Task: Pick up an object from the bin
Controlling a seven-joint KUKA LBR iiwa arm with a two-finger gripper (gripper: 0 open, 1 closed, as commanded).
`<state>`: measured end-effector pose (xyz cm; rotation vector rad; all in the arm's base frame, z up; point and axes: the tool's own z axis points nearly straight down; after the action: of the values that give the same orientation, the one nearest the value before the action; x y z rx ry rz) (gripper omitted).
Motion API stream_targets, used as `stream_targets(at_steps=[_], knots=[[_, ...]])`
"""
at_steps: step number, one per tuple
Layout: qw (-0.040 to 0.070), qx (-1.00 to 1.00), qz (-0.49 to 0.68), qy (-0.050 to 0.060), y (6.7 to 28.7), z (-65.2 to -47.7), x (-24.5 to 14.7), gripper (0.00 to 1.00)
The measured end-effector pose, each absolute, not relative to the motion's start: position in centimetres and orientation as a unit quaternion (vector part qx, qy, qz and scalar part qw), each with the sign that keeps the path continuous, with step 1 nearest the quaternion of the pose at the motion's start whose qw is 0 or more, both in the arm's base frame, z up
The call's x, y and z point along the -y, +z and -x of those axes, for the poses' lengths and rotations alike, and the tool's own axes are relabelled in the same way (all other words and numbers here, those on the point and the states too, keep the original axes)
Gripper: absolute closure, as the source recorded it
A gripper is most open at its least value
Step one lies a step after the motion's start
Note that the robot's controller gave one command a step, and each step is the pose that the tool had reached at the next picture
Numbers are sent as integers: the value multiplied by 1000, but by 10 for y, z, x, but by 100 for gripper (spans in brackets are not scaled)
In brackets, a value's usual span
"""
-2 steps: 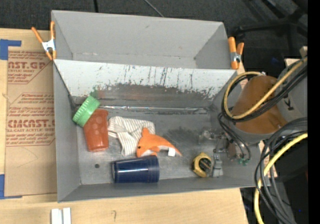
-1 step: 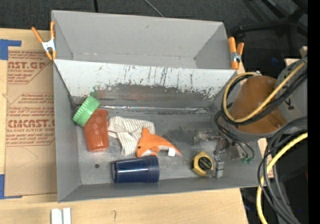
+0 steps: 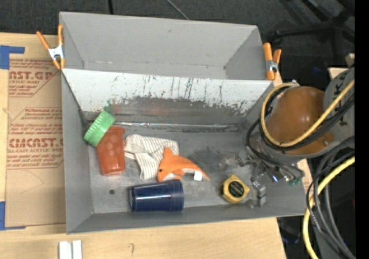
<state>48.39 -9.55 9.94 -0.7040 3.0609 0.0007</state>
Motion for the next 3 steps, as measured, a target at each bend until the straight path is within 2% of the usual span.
stream_targets(at_steps=[1,2,3], knots=[[3,-948,319,-1,75,-485,107,0],[3,-868,497,-1,70,-493,99,100],[3,-868,497,-1,70,-493,99,100]])
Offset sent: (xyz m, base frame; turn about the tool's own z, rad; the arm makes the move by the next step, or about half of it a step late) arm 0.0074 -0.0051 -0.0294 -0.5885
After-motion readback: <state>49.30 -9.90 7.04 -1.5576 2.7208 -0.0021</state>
